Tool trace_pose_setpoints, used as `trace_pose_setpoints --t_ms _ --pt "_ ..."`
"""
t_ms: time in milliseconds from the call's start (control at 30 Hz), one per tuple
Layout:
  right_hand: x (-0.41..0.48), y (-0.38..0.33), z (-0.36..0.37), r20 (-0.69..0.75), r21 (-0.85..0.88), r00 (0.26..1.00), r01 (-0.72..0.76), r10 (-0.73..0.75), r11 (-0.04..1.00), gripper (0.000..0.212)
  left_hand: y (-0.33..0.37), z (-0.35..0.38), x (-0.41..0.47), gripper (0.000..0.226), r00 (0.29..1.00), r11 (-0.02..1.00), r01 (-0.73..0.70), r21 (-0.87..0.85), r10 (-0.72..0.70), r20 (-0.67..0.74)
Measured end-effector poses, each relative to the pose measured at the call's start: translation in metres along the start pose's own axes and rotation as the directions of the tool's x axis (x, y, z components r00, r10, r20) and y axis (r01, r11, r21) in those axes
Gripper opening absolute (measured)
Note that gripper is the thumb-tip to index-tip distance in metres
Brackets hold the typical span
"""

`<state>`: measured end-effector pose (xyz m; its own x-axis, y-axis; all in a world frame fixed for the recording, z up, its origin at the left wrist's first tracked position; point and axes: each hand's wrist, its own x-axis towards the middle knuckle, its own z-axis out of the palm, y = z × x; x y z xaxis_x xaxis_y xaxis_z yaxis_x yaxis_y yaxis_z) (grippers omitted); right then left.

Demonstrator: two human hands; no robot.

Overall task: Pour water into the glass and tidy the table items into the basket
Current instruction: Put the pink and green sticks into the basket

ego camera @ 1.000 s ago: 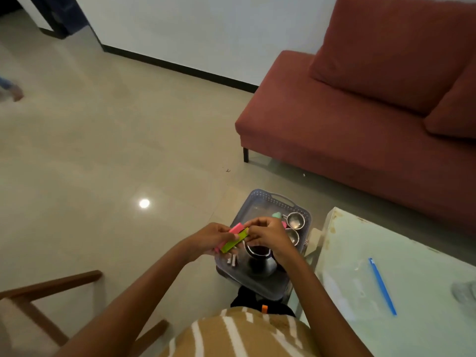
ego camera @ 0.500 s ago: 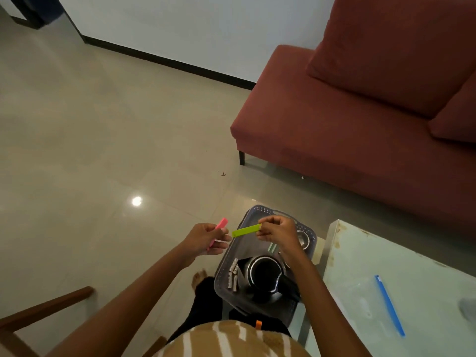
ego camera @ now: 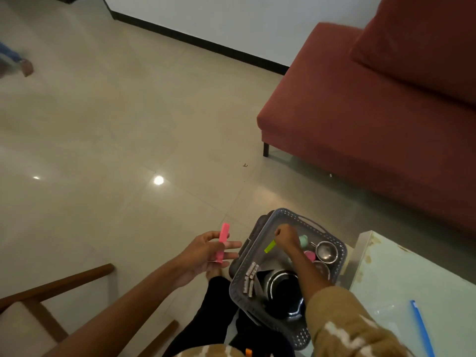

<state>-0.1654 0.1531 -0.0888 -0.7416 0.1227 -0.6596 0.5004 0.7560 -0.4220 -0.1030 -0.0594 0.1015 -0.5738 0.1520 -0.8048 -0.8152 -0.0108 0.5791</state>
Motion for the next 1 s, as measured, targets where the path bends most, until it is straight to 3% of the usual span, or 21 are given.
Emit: trace_pose_setpoints --t_ms 67,233,467,667,767,867,1000 --pt "0.010 0.001 0.017 0.037 -0.032 0.999 -0.012 0.013 0.999 0.026 -0.005 -0.004 0.002 0.019 1.000 0.998 0.022 -0.053 -0.023 -0.007" --pt "0.023 0.006 0.043 0.064 -0.011 0.996 -0.056 0.056 0.998 0.014 -0.019 -0.013 0.006 0.004 0.996 0.986 0.069 -0.151 -0.076 -0.043" --pt "0.042 0.020 0.062 0.202 0.078 0.975 -0.106 0.088 0.991 0.009 -0.024 -0.018 0.012 0.015 0.990 0.972 0.080 -0.221 -0.103 -0.094" --pt "0.026 0.016 0.042 0.246 0.128 0.959 -0.176 0.141 0.976 0.029 -0.024 -0.018 0.015 0.019 0.991 0.976 0.079 -0.201 -0.100 -0.093" --pt "0.015 0.004 0.013 0.234 0.326 0.966 -0.186 0.112 0.927 0.017 -0.023 -0.015 0.014 0.021 0.993 0.974 0.067 -0.216 -0.086 -0.080" --pt "-0.018 -0.019 -0.026 0.134 0.628 0.991 -0.101 0.020 0.772 0.016 -0.023 -0.008 0.014 0.020 0.996 0.961 0.037 -0.272 -0.058 -0.070" --pt "-0.085 -0.047 -0.062 0.116 0.735 0.970 0.060 -0.212 0.676 0.016 -0.022 0.005 0.012 0.025 0.999 0.975 0.024 -0.222 -0.032 -0.032"
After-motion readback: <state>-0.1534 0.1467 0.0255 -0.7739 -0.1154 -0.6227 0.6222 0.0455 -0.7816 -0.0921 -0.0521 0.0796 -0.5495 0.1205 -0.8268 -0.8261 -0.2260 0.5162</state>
